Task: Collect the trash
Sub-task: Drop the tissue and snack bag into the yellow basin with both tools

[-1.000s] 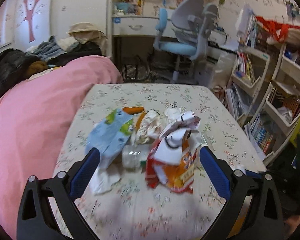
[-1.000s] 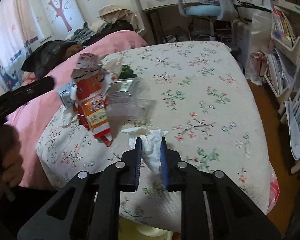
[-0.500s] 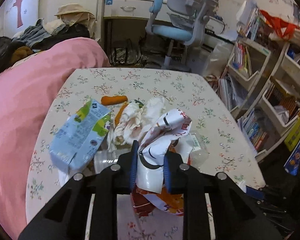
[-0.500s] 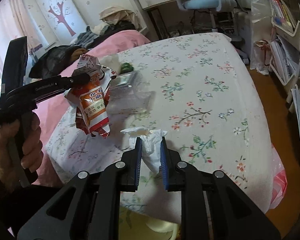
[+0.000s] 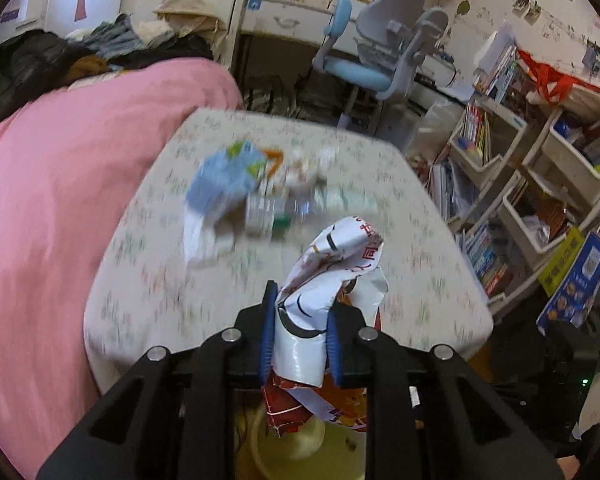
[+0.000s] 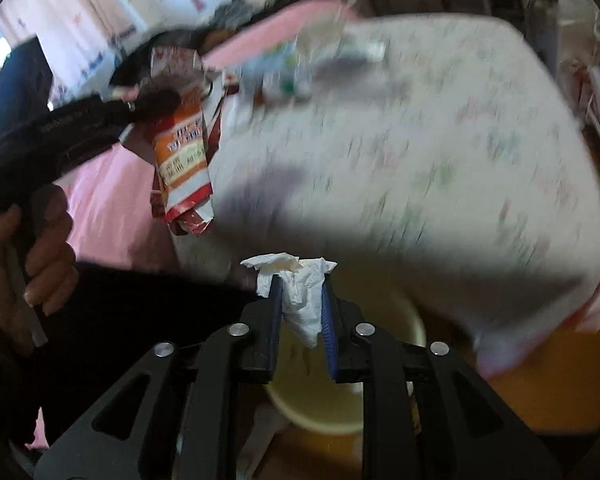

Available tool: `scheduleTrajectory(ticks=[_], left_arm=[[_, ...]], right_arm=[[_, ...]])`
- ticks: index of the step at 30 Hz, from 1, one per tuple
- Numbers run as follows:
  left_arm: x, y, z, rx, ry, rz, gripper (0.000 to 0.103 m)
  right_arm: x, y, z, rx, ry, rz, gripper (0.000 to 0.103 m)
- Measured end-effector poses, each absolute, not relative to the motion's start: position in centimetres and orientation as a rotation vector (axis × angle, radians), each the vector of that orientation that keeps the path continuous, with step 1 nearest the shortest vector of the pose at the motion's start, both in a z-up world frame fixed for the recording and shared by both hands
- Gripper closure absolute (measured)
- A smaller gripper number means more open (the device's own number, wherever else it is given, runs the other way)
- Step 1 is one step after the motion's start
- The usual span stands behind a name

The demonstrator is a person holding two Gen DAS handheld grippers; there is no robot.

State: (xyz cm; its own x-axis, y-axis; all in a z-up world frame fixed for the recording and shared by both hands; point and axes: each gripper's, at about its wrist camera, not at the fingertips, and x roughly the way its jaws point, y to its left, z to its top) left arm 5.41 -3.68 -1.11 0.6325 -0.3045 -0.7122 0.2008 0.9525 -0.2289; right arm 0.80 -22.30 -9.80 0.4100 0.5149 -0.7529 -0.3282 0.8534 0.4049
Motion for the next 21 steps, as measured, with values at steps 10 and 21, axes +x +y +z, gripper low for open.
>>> scheduleTrajectory(ticks=[10,21], left_arm=[[2.3,-5.9,-7.3,-0.111,1.039,-0.258,0.077],[1.1,-4.8,-6.7,-0.115,0.940,-0.231,0.038]], right_arm=[[0.0,-24.3,-10.0,0.265,0.978,0.387,0.043],[0.4,-25.3,-8.3,0.275,0.857,0.321,0.038]])
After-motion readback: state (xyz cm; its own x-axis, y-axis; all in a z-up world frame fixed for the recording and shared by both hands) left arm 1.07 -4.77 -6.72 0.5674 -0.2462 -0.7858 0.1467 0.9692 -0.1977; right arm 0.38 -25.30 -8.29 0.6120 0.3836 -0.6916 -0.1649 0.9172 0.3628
